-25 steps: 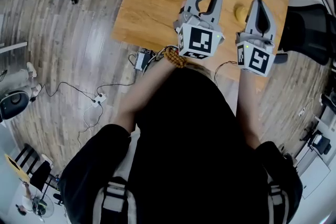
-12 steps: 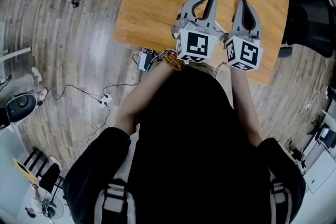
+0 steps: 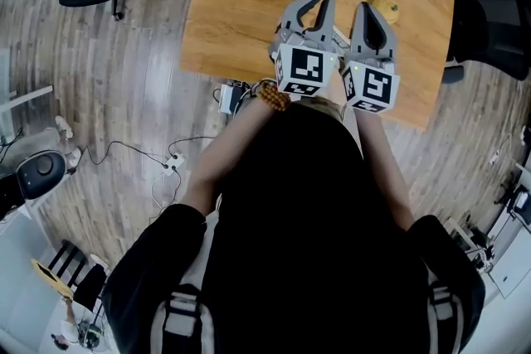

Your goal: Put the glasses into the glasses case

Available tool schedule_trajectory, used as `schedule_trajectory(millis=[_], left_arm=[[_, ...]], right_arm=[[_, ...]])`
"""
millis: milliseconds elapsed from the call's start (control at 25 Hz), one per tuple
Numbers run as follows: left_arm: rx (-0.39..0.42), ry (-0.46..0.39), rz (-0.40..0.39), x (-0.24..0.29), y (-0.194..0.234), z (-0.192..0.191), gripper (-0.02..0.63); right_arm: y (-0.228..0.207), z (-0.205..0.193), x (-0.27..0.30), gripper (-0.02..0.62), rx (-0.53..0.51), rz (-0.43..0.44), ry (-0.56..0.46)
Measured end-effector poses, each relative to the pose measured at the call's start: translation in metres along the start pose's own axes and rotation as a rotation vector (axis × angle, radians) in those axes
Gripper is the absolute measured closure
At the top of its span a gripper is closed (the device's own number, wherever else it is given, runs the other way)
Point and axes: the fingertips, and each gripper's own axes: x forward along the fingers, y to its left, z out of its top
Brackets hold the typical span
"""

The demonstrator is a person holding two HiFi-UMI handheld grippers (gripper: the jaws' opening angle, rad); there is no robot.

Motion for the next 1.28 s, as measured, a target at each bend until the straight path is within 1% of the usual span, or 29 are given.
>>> schedule_trajectory(millis=[320,560,880,1280], left_arm=[[-0.011,0.019,-0.016,0.006,-0.002,-0.012,0.572],[0.003,0.032,-0.044,0.006,-0.014,-0.019,0.572],[0.010,0.048,-0.056,0.006,-0.019,-0.024,0.572],[0.018,0.066,-0.071,0.007,-0.026,-0.030,0.572]], right_arm=[[-0.004,-0.021,-0.001,0.588,-0.007,0.003,0.047],[-0.004,-0.036,-0.002,0.588,-0.022,0.011,0.089],[-0.003,-0.047,-0.003,0.588,-0.013,0.046,0.109],[-0.007,-0.061,-0.007,0.588,-0.005,0.049,0.132]])
